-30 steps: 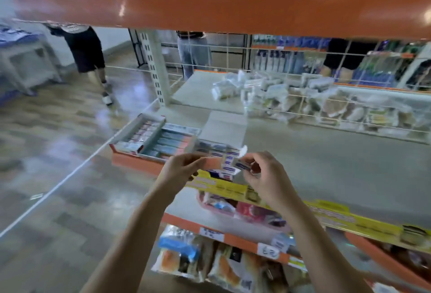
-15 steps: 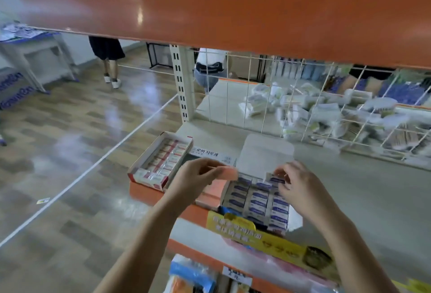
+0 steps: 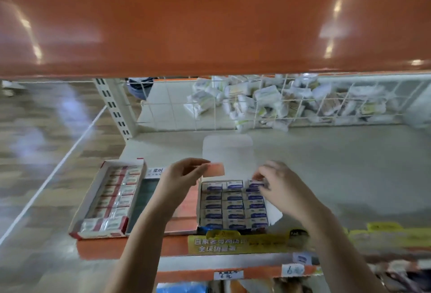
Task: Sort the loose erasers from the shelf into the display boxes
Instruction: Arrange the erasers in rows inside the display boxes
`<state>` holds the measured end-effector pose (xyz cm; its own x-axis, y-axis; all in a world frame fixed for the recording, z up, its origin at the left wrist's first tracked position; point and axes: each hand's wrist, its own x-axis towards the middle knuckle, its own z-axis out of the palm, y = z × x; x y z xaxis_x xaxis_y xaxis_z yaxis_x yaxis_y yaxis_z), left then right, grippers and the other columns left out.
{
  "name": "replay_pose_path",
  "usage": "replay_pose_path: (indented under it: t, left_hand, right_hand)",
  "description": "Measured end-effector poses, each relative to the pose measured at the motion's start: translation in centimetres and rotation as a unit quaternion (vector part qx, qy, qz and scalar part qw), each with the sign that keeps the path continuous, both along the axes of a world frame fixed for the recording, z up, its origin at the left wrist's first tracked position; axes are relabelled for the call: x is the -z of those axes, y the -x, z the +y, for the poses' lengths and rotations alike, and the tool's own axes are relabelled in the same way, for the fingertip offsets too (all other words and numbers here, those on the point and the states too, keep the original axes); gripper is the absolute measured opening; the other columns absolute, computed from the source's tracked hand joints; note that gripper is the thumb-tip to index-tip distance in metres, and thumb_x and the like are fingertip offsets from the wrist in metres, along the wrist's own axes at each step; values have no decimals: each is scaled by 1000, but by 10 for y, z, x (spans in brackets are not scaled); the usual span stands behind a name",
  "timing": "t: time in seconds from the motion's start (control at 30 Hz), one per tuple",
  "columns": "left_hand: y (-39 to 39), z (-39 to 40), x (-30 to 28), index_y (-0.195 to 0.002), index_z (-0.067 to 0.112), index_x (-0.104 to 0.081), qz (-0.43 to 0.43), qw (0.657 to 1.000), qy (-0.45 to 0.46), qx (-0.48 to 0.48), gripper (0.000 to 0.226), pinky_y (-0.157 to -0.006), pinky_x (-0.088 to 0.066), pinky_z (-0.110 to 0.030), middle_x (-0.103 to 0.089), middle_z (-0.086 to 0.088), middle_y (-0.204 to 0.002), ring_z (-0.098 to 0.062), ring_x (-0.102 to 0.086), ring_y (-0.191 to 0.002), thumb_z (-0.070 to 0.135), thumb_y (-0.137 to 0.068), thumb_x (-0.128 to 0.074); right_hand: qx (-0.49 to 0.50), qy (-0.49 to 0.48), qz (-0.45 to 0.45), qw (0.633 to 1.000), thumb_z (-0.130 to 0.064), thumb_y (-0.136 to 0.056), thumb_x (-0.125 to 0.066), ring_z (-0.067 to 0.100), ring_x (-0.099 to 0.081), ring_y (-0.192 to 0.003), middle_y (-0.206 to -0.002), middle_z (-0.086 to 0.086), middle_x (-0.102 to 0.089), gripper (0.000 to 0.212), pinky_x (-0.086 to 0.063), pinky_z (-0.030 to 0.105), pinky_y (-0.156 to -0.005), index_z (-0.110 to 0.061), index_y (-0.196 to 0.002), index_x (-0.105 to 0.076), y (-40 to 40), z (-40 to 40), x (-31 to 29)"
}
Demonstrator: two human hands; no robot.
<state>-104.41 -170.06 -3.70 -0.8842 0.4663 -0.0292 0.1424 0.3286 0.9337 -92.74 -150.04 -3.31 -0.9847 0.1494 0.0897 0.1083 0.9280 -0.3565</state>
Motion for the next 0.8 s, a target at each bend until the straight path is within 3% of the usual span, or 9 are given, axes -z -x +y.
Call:
replay_pose_path:
  t: [0.17,0.27,0.53,0.8]
  left_hand:
    - [4,-12,3,-90,34,-67,-14,1000,-15,12,15,-54,-40,-14,-64,16,-62,-1,-49,-56,21,-89,-60]
    - [7,-20,1,-92,28,-68,-13,1000,-25,8,14,-51,-39,-8,-62,19,-58,5,-49,-52,18,-89,-59]
    - [11,-31,-1,-96,20,-68,-17,999,-36,10,13,-48,-37,-7,-58,21,-50,7,-47,-47,13,-90,-58]
    - [9,-29,-2,-92,24,-67,-26,999,-25,33,14,-47,-37,-8,-57,19,-50,5,-45,-46,14,-90,-58]
  right_hand:
    - [27,-17,21,999,-12,-90,-55,9,-43,-109,-105,-5,-55,20,-32,14,-88,-16,-108,-63,-1,-8,7]
    - [41,-21,23,999,-13,-89,-58,10,-44,-109,-103,-5,-57,20,-32,15,-89,-16,-108,-65,1,-10,10]
    - [75,-7,28,997,-20,-88,-62,1,-35,-94,-91,-14,-44,23,-30,6,-73,-21,-110,-67,1,-12,11]
    - [74,-49,49,995,-17,-83,-67,14,-51,-95,-92,-4,-63,21,-35,21,-81,-18,-103,-72,0,-17,10]
